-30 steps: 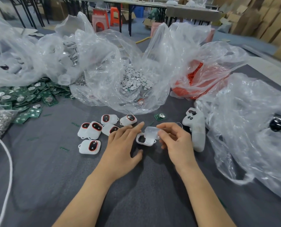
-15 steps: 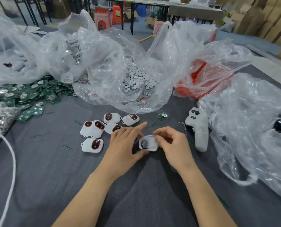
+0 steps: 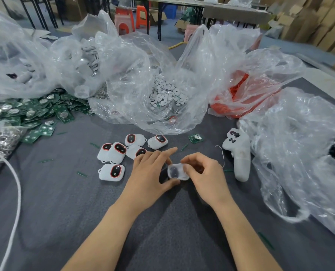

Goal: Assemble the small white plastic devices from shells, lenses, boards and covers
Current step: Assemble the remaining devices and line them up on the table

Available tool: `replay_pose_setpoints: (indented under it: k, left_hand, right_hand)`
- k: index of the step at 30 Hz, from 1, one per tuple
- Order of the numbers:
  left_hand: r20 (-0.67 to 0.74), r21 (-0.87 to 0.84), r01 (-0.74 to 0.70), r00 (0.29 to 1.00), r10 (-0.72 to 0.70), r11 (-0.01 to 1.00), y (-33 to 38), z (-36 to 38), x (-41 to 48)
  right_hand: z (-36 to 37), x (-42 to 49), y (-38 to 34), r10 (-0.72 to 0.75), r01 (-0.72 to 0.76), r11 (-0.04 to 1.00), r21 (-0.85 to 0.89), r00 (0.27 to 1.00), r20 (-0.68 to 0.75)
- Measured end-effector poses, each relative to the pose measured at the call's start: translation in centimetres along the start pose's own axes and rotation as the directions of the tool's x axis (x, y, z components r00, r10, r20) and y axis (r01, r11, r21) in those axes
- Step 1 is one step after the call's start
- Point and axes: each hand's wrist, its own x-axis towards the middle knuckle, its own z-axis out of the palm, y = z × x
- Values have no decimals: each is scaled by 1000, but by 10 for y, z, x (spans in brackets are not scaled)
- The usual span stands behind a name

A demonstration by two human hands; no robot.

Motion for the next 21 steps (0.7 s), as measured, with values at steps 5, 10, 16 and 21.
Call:
replay_pose_setpoints:
  k: [5,10,16,21]
  left_hand:
    - [3,32,-5,1000,5,999,2,-1,1]
    - [32,41,-3,999,2,999,3,-3,1]
    - [36,46,4,999,-6,999,4,-3,1]
    - [12,59,13,1000,-14,998,6,-3,1]
  right_hand:
    - [2,1,2,-54,51,996,-77,998,-34]
    - [3,2,4,-60,53,990,-130,997,-50]
    - [2,2,3,-47,44,988,-146,999,-20]
    - [0,3,4,-40,38,995,-87,999,-29]
